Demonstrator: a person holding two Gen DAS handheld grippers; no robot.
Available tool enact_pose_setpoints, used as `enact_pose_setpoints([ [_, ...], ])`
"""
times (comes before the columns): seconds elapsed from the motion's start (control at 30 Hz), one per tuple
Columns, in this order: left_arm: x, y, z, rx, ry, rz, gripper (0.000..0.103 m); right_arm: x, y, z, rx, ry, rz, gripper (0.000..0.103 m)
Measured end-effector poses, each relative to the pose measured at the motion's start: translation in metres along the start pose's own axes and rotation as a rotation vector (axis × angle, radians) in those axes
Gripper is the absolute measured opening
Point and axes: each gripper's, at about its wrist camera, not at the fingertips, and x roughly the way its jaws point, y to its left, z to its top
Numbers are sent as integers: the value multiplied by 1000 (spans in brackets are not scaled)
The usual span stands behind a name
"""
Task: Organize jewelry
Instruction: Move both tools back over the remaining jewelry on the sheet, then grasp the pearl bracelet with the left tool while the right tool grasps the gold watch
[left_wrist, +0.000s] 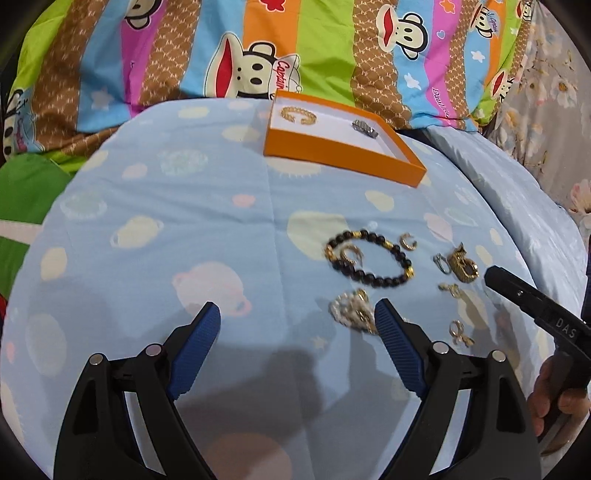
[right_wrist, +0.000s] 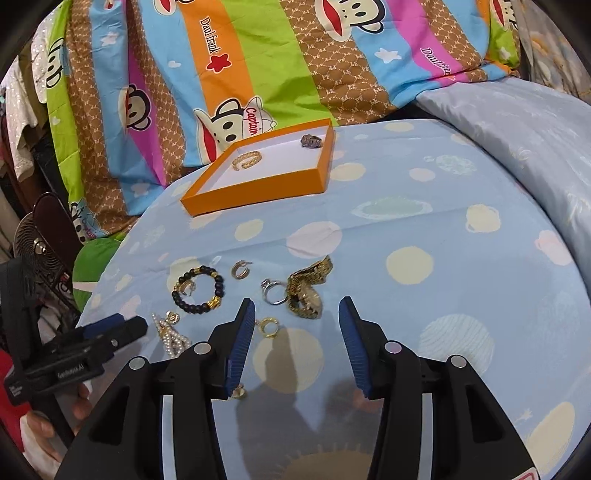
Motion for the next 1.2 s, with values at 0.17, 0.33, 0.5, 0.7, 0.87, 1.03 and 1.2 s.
enact_pose_setpoints([
  [0.17, 3, -20, -8, 9, 15, -1, 85, 3, 6, -3, -24, 1, -27, 49],
  [0.33, 16, -39, -4, 12, 26, 67, 87, 3, 3, -2, -5, -8, -30, 51],
  [0.5, 16, -39, -8, 72, 26, 130, 87, 5, 3, -3, -18, -3, -49, 52],
  [0.7, 4, -10, -15, 97, 30, 146, 88, 6, 5, -3, -33, -8, -71, 52],
  [0.87, -2, 9, -14, 68, 24, 150, 87, 8, 7, -4, -47, -3, -82, 52],
  [1.03, 3, 2, -11, 94, 26, 149, 87, 9, 8, -3, -47, -2, -86, 52],
  [1.2, 9, -7, -4, 112, 31, 125, 78, 9, 7, -2, -41, -2, -88, 52],
])
